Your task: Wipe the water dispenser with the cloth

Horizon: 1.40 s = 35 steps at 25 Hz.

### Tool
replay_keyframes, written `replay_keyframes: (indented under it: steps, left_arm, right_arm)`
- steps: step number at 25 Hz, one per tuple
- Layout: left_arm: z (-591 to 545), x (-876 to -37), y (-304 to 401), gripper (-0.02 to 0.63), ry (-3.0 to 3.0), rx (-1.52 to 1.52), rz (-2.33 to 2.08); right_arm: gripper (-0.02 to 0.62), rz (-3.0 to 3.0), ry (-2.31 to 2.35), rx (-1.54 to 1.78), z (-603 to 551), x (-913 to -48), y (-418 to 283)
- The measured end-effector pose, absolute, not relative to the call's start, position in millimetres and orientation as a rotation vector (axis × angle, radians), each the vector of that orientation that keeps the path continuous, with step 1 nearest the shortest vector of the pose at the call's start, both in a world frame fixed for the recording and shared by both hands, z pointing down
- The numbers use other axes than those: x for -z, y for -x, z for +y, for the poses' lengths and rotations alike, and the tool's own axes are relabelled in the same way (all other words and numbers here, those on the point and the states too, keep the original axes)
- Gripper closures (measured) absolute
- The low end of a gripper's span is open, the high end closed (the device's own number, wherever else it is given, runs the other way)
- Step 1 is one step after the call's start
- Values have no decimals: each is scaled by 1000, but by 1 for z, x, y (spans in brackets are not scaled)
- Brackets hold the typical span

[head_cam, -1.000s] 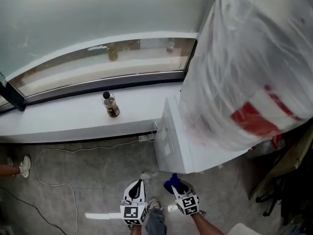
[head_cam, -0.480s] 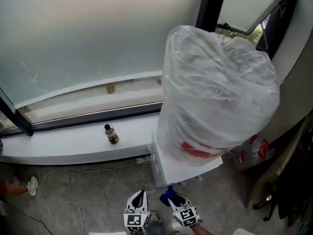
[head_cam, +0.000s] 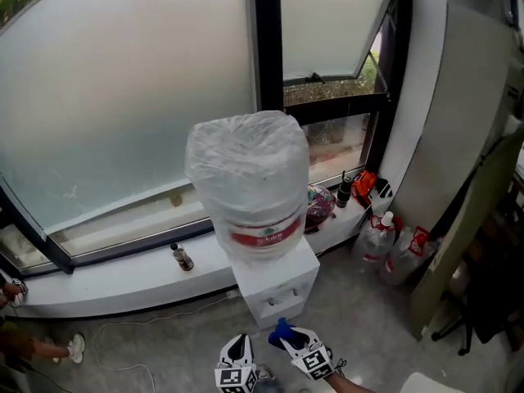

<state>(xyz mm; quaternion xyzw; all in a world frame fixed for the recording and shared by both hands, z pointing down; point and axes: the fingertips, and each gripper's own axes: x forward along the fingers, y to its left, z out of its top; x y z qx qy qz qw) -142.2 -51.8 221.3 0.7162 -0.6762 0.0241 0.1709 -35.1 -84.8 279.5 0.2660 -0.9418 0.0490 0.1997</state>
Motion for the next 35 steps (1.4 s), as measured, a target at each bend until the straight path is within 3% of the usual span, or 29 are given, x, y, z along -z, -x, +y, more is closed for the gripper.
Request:
replay_keyframes:
  steps: [14,24,35]
  left_arm:
    - [33,-109,45,594,-2238,-92,-2021]
    - [108,-126,3,594,-2220,-62,-1993]
    - [116,-119,3,594,-2219,-41,-2016]
  right_arm:
    - [482,-2844,-901,4,-5,-141,-65]
    - [482,-2870,-965,7,89,-117,-121]
    - [484,-2852,-1019,48,81,-114,-131]
